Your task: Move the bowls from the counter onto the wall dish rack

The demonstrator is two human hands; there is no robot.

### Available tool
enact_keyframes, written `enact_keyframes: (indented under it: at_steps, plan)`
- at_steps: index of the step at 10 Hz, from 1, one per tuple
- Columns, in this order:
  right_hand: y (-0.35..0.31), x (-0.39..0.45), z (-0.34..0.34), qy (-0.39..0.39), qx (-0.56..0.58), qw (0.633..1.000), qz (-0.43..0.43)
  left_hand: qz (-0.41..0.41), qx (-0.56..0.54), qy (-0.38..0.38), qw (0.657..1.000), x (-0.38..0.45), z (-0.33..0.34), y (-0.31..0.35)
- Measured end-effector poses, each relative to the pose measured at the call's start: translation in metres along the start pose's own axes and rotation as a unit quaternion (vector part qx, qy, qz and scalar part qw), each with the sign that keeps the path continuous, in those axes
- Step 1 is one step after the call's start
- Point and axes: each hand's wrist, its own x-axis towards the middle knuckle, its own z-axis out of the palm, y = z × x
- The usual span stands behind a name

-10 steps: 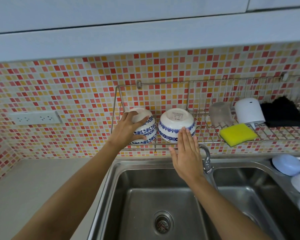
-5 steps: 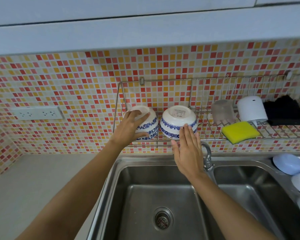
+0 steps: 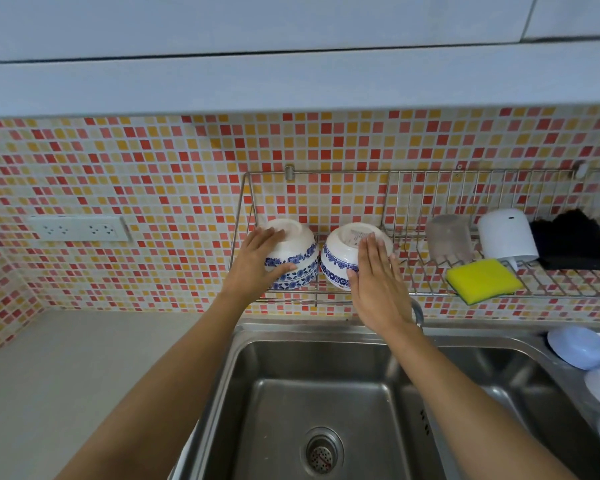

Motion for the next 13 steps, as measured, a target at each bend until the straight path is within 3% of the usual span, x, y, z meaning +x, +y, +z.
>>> enact_keyframes:
  at_steps: [2,5,7,9,10,13]
  plan:
    - [-0.002,-0.015,-0.003,-0.001,0.009,1.0,0.018,0.056,0.072,0.004,0.996,-0.023,0.007,-0.001]
    - [-0.005,-0.035,-0.008,-0.055,-0.013,0.998,0.025,-0.025,0.15,-0.043,0.987,-0.062,0.011,0.005]
    - [-0.018,-0.068,-0.027,-0.137,0.009,0.99,0.027,-0.016,0.125,-0.103,0.987,-0.103,-0.009,0.009]
    - [-0.033,-0.079,-0.084,-0.2,0.03,0.978,0.049,-0.05,0.115,-0.157,0.98,-0.12,-0.059,0.03]
    - [-0.037,-0.077,-0.121,-0.208,0.026,0.976,0.06,-0.028,0.105,-0.153,0.982,-0.119,-0.091,0.047]
    - [-0.075,-0.098,-0.218,-0.146,0.01,0.988,0.056,0.015,0.081,-0.096,0.992,-0.143,-0.174,0.104]
